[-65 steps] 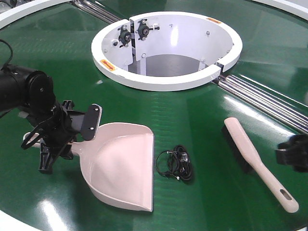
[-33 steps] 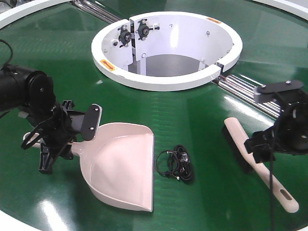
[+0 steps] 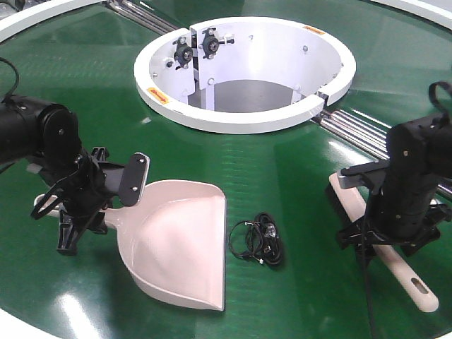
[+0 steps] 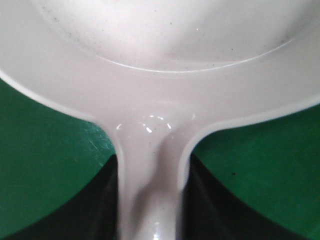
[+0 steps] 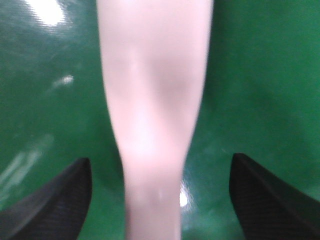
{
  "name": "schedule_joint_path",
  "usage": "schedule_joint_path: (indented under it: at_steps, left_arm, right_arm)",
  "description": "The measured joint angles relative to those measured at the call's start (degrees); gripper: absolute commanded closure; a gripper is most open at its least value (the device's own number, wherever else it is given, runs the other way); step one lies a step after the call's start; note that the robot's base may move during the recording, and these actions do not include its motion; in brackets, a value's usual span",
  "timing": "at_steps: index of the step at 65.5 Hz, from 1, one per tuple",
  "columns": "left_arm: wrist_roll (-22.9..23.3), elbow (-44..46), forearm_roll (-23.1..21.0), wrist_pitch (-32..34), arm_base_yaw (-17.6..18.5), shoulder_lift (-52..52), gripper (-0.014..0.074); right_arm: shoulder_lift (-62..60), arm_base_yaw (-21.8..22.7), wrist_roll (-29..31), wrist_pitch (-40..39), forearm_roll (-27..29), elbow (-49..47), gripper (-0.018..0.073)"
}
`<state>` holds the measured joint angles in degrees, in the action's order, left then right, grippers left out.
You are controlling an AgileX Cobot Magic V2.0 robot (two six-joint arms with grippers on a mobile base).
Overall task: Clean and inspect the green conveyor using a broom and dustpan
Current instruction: 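Move the right gripper down and grasp the pink brush handle, then sweep the black cable into the dustpan with the brush in the right gripper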
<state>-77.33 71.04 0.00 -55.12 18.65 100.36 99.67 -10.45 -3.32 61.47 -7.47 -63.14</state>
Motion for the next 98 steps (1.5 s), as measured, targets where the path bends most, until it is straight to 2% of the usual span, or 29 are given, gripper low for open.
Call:
schedule_joint_path:
  at_steps: [8,16,25,42,65,72,87,98]
  left_arm:
    - [0.0,0.0,0.0,0.0,0.0,0.0,0.0603]
    - [0.0,0.0,0.0,0.0,0.0,0.0,0.0603]
    - [0.0,0.0,0.0,0.0,0.0,0.0,0.0603]
    - [0.0,0.0,0.0,0.0,0.0,0.0,0.0603]
    - [0.0,0.0,0.0,0.0,0.0,0.0,0.0603]
    - [0.0,0.0,0.0,0.0,0.0,0.0,0.0603]
    - [0.0,0.0,0.0,0.0,0.0,0.0,0.0603]
    - [0.0,0.0,0.0,0.0,0.0,0.0,0.0603]
  right_arm:
    - [1.4,0.0,-0.1,-1.5,0.1,0.0,0.0314]
    - [1.5,0.0,-0.1,-2.9,0.5,-0.1,0.0573]
    - [0.9,0.0,-0.6,-3.9,0.7,0.0,0.057]
    - [-6.2,0.0,-5.2,-4.7,0.1,0.0,0.0569]
    - [-17.2,-0.5,-5.9,1.8,-0.6,0.4,0.0566]
    - [-20.2,-3.2,-6.7,2.0,-1.0,2.9,0.0566]
    - [-21.8,-12.7,-14.4,-0.3,-0.2,11.7,0.0566]
    - [-19.4,-16.2,-18.1,-2.8,-0.1,11.5,0.0566]
